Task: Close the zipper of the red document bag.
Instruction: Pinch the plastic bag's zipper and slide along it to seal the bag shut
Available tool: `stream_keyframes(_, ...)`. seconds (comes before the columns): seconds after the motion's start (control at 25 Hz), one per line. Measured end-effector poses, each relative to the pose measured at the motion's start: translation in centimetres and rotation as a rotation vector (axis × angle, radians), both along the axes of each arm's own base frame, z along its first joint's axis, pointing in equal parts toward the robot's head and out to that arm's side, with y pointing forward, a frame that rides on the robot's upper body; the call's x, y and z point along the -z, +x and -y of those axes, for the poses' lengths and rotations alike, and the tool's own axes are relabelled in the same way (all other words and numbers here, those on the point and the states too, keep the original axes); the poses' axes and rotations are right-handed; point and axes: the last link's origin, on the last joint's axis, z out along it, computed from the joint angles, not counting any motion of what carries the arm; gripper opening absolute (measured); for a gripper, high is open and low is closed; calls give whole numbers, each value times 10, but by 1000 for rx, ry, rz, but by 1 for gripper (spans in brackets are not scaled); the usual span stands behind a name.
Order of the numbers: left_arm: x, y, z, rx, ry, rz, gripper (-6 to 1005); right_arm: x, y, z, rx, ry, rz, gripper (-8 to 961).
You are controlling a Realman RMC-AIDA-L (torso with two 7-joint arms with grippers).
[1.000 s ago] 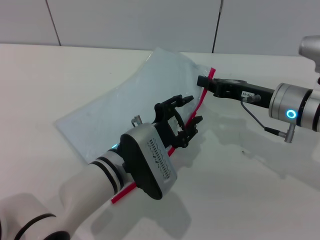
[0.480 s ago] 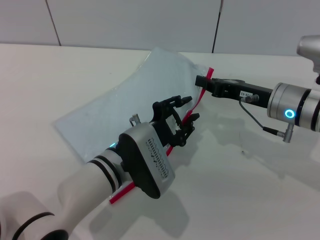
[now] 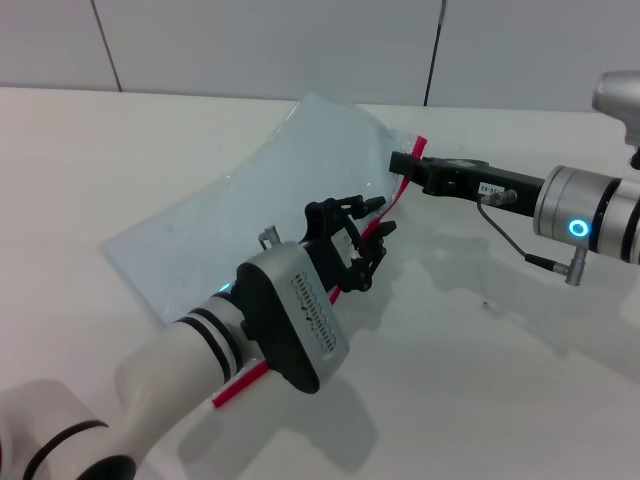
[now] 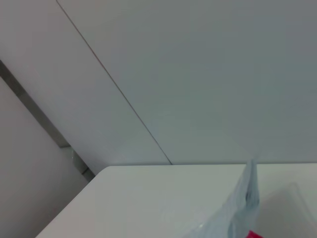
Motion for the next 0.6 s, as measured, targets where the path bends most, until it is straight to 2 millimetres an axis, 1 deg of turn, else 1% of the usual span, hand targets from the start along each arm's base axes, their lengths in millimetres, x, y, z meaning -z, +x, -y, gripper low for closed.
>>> stream_keyframes(0.32, -1, -5, -3, -27, -11, -1, 216, 0, 0, 0, -4, 1, 0, 41)
stream_keyframes(0.6, 0, -5, -4, -27, -14, -3, 124, 0, 0, 1, -4, 2, 0, 41)
